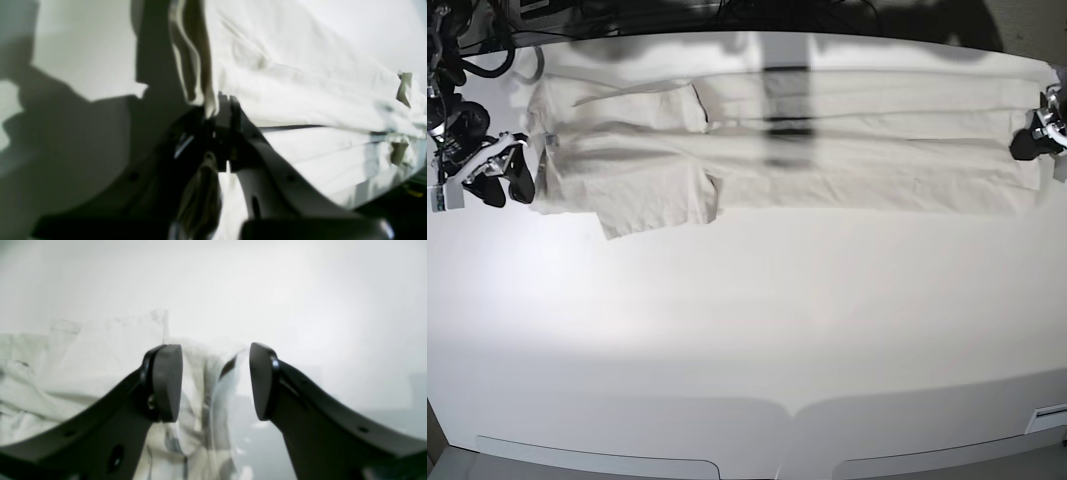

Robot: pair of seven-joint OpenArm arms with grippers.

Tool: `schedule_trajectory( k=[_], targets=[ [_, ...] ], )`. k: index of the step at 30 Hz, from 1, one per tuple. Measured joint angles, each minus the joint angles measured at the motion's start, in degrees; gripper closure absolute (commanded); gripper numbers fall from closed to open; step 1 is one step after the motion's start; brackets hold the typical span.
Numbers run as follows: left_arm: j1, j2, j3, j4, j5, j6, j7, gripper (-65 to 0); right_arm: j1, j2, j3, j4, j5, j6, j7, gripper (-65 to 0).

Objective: Fold the T-shirt properly
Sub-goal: 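Grasp the shirt's side edge with the left gripper and fold it inward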

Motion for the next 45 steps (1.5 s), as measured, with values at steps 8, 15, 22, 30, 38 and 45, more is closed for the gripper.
schedule_trajectory(
  k=[8, 15, 22, 30, 38, 45],
  targets=[
    [-1.3, -6.9, 0.0, 0.0, 6.4, 0.0, -3.6, 0.0, 0.1, -8.0, 0.0, 4.1, -1.9, 0.0, -1.2, -32.1],
    [-1.4, -11.5, 0.0, 0.0, 10.6, 3.1, -6.2, 0.0, 0.1, -11.2, -0.4, 4.2, -2.8, 0.0, -1.3, -32.1],
    [-1.0, -11.8, 0.0, 2.7, -0.9, 4.6, 2.6, 0.0, 0.3, -11.2, -6.5, 4.2, -5.5, 0.0, -2.3, -32.1],
    [0.8, -3.0, 0.0, 20.3, -3.0, 13.9, 7.5, 0.0, 3.3, -11.2, -12.1, 4.2, -7.8, 0.0, -2.4, -32.1],
    [4.9, 9.7, 0.0, 33.6, 3.0, 19.4, 5.7, 0.0, 4.4, -11.0, -12.2, 4.3, -9.4, 0.0, -2.3, -32.1],
    [6.5, 18.5, 1.7, 37.4, 3.0, 19.4, 4.4, 0.0, 4.8, -11.0, -12.2, 4.3, -9.4, 0.0, -2.3, -32.1]
  ],
)
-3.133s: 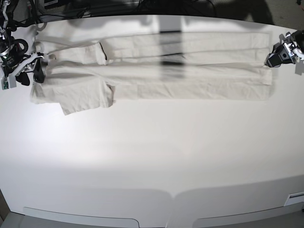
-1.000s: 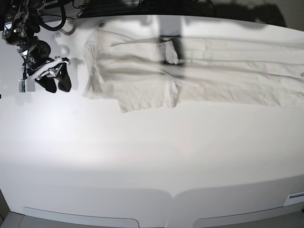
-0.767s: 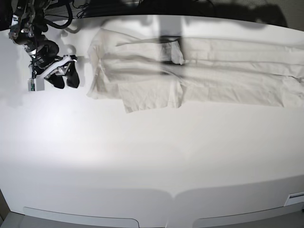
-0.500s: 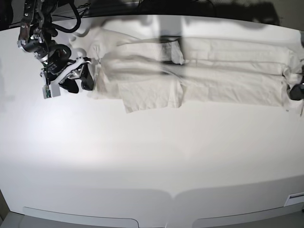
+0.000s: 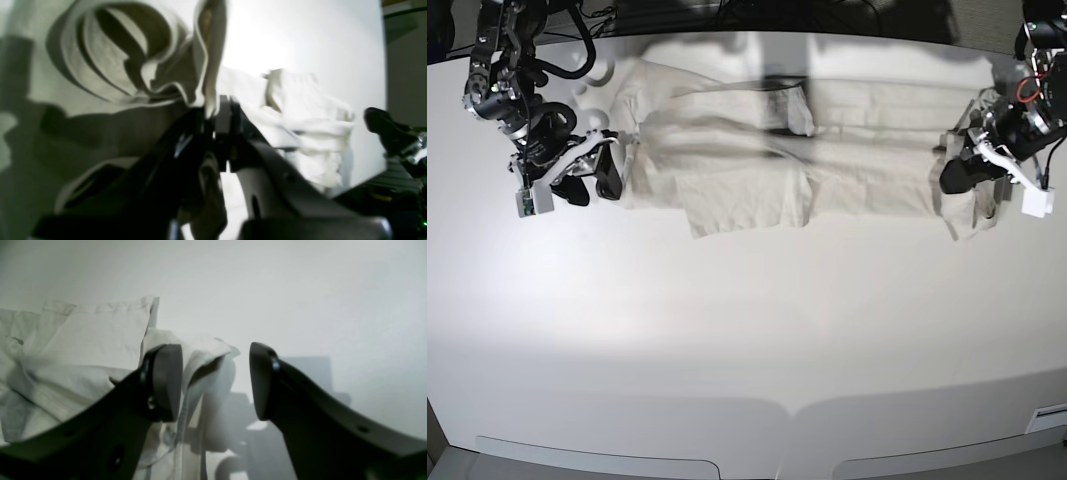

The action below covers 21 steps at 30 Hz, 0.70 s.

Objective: Fold the T-shirt properly
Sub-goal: 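Grasp the shirt's side edge with the left gripper and fold it inward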

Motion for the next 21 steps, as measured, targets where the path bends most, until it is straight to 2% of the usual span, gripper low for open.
schedule_trajectory(
  k=[7, 9, 14, 18, 21],
  targets=[
    [0.0, 3.1, 10.9, 0.0, 8.0, 0.3, -2.6, 0.0, 0.9, 0.0, 0.0, 0.0, 0.0, 0.0, 0.0, -32.1],
    [0.0, 3.3, 12.5, 0.0, 9.8, 1.7, -3.7, 0.0, 1.1, 0.0, 0.0, 0.0, 0.0, 0.0, 0.0, -32.1],
    [-0.1, 3.3, 15.0, 0.0, 10.7, 2.1, -5.0, 0.0, 1.4, 0.0, 0.0, 0.0, 0.0, 0.0, 0.0, -32.1],
    [-0.1, 6.0, 15.0, 0.0, 10.7, 2.1, -4.7, 0.0, 1.4, 0.0, 0.0, 0.0, 0.0, 0.0, 0.0, -32.1],
    [-0.1, 6.3, 15.1, 0.0, 10.7, 2.1, -4.7, 0.0, 1.4, 0.0, 0.0, 0.0, 0.0, 0.0, 0.0, -32.1]
  ],
)
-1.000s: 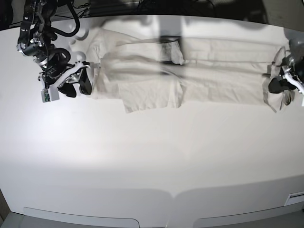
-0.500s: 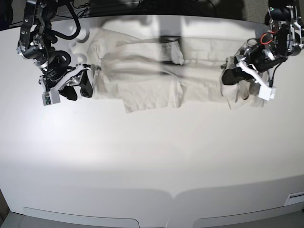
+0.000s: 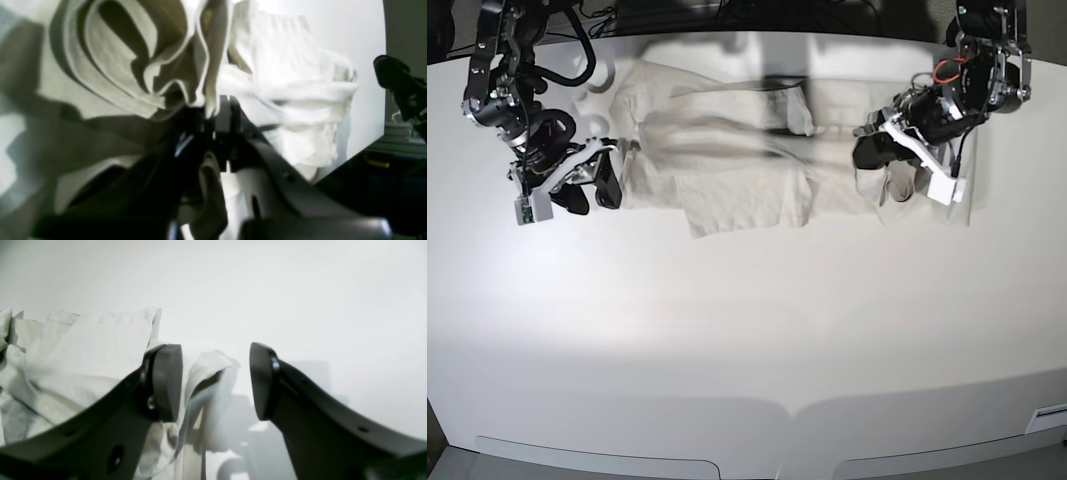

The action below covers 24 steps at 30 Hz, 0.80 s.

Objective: Fold the T-shirt properly
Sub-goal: 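Grasp the shirt's side edge with the left gripper and fold it inward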

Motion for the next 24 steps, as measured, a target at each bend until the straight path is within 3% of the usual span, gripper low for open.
schedule_trajectory(
  k=[3, 6, 8, 15, 18, 21, 24],
  targets=[
    [-0.2, -0.1, 0.0, 0.0, 0.0, -0.7, -0.1, -0.4, 0.0, 0.0, 0.0, 0.0, 0.0, 0.0, 0.0, -32.1],
    [-0.2, -0.1, 0.0, 0.1, -3.1, -1.9, 0.3, -22.9, 0.0, 0.0, 0.0, 0.0, 0.0, 0.0, 0.0, -32.1],
    [-0.2, -0.1, 0.0, 1.0, -4.8, -3.3, 1.8, -28.8, 0.0, 0.0, 0.0, 0.0, 0.0, 0.0, 0.0, -32.1],
    [-0.2, -0.1, 2.6, 7.3, -6.0, -4.1, 1.9, -29.0, 0.0, 0.0, 0.0, 0.0, 0.0, 0.0, 0.0, -32.1],
    [-0.2, -0.1, 5.1, 9.9, -6.4, -6.7, 2.2, -29.0, 0.0, 0.0, 0.0, 0.0, 0.0, 0.0, 0.0, -32.1],
    [-0.2, -0.7, 5.2, 13.4, -0.1, -7.5, 0.9, -29.0, 0.0, 0.0, 0.0, 0.0, 0.0, 0.0, -0.8, -32.1],
    [-0.2, -3.5, 5.2, 15.4, 5.6, -7.4, -3.5, -29.0, 0.0, 0.0, 0.0, 0.0, 0.0, 0.0, -1.7, -32.1]
  ],
)
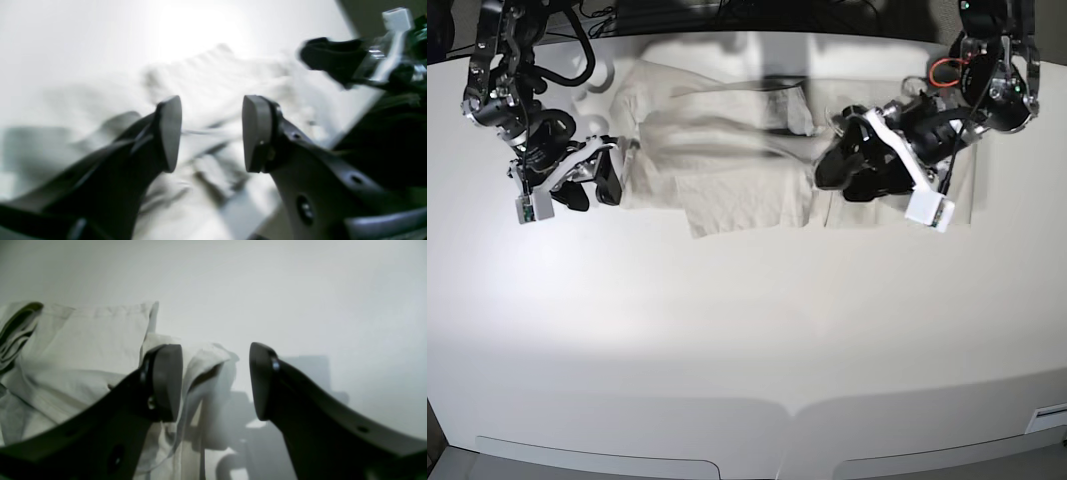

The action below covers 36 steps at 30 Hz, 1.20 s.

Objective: Fold the T-shirt properly
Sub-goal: 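Grasp the shirt's side edge with the left gripper and fold it inward, then release the left gripper and grasp the opposite side edge with the right gripper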

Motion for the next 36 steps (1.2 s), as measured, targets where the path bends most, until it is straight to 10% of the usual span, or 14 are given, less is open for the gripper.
schedule_trajectory(
  k=[4, 15, 27, 36],
  targets=[
    [0.3, -3.6, 0.0, -0.3, 8.6, 5.5, -1.2, -29.0, 0.0, 0.0, 0.0, 0.0, 0.0, 0.0, 0.0, -32.1],
    [5.3, -9.6, 0.1, -0.9, 10.9, 5.2, -2.6, -29.0, 0.0, 0.0, 0.0, 0.0, 0.0, 0.0, -0.2, -32.1],
    [9.2, -6.3, 0.0, -6.6, -16.5, -9.4, 8.1, -29.0, 0.0, 0.2, 0.0, 0.0, 0.0, 0.0, -0.5, -32.1],
    [8.1, -4.5, 0.0, -3.8, -2.2, -8.0, 1.7, -29.0, 1.7, 1.3, 0.0, 0.0, 8.3, 0.0, -11.7, -32.1]
  ],
)
